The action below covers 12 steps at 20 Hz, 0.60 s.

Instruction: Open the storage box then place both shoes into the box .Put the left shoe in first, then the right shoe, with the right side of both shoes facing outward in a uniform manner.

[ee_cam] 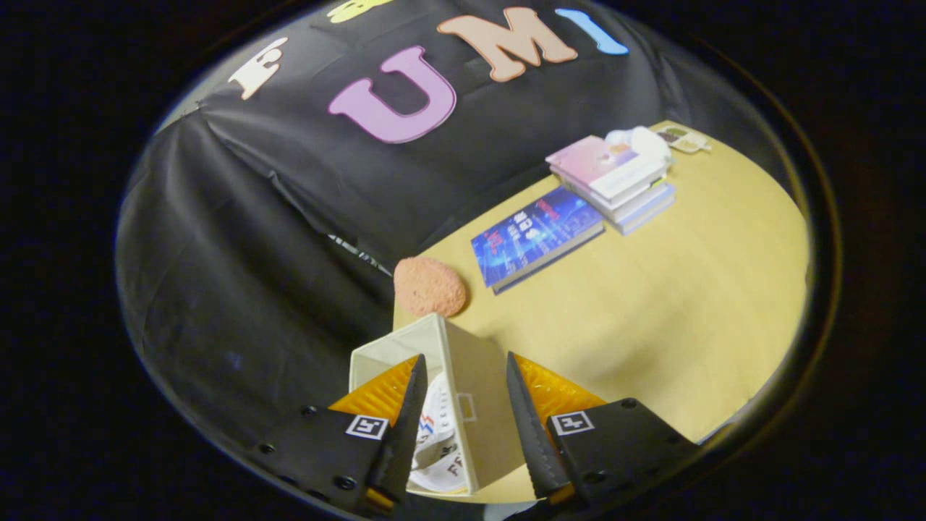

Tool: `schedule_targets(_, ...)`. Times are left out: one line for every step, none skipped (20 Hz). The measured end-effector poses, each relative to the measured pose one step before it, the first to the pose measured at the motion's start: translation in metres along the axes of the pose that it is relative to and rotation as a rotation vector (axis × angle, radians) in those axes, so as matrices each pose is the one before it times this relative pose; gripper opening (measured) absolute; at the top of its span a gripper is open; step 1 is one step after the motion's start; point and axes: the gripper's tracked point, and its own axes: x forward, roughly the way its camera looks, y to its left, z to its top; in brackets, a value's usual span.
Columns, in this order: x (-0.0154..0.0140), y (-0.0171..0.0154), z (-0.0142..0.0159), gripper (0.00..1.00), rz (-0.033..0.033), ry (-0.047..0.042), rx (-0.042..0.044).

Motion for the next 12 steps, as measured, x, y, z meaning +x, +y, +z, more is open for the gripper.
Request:
schedule_targets(-0.00422, -0.00842, 0.01626, 0.67, -0.01334, -0.04382, -0.03172)
schedule_targets(-0.00633, -0.00946, 0.02048, 0.67, -0.01563, -0.05005, -0.03352)
schedule_targets(-0.00520, -0.00985, 0.01899, 0.67, -0.01466, -0.04885, -0.03484)
schedule_targets(-0.00580, -0.01165, 0.01977, 0.67, -0.01300, -0.04523, -0.03036)
schedule_targets(-0.00424, -0.01143, 0.01851, 0.67, -0.01931, -0.04342, -0.02377)
schedule_targets(-0.00174, -0.01154, 0.01983, 0.67, -0.01463, -0.04641, -0.01900)
schedule_targets(-0.00302, -0.00956, 0.02133, 0.67, -0.01167, -0.04603, -0.01526)
schedule_targets(-0.00109, -0.01119, 0.02195, 0.67, -0.01263, -0.04892, -0.01442)
schedule_targets(-0.00129, -0.01219, 0.02181, 0.67, -0.01396, -0.04792, -0.02373)
schedule_targets(-0.00130, -0.01234, 0.02109, 0.67, -0.00934, -0.04367, -0.02856)
schedule_targets(-0.00033, -0.01141, 0.01710, 0.67, -0.01241, -0.03592, -0.02965)
schedule_targets(0.00257, -0.01245, 0.01442, 0.67, -0.00750, -0.02967, -0.02790)
